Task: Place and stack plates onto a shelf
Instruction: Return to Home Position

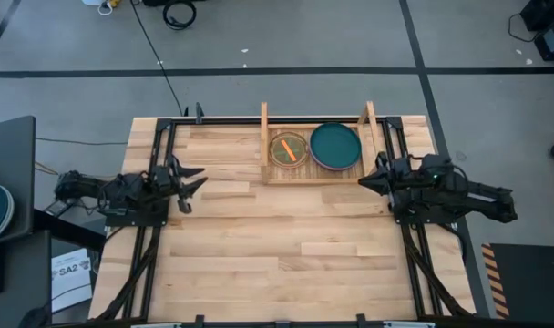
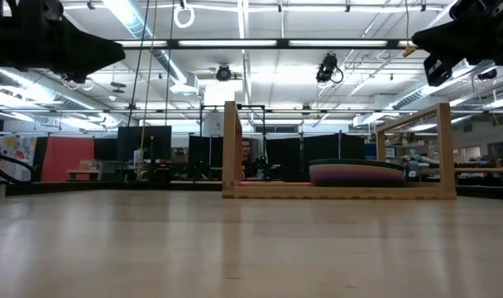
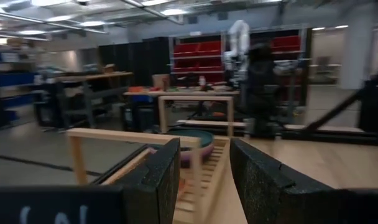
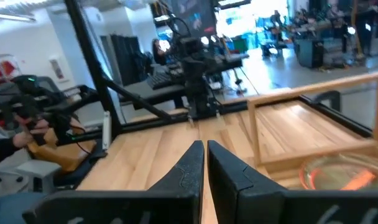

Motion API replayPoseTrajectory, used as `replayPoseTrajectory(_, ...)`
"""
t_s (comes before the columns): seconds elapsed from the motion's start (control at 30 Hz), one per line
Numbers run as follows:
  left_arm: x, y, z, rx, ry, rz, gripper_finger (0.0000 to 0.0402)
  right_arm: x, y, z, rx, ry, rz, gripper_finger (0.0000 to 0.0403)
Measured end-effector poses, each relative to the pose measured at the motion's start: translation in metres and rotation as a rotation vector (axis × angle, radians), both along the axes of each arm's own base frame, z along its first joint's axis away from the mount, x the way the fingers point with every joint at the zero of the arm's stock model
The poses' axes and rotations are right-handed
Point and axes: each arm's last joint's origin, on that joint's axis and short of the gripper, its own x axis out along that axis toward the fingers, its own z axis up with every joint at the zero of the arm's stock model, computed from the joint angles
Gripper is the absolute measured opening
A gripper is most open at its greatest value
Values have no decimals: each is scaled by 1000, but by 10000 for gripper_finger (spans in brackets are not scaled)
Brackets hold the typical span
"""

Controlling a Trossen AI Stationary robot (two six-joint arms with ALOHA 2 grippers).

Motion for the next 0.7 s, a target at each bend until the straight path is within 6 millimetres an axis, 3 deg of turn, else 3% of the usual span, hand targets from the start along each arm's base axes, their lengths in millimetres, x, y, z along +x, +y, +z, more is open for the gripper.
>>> replayPoseTrajectory(0.2,0,12,0,18,7,128,146,5,0,-10,-2,-12,49,26)
replayPoseTrajectory(0.7,3,18,-19,-63,168,-45,146,5,0,-13,-58,-1,38,26)
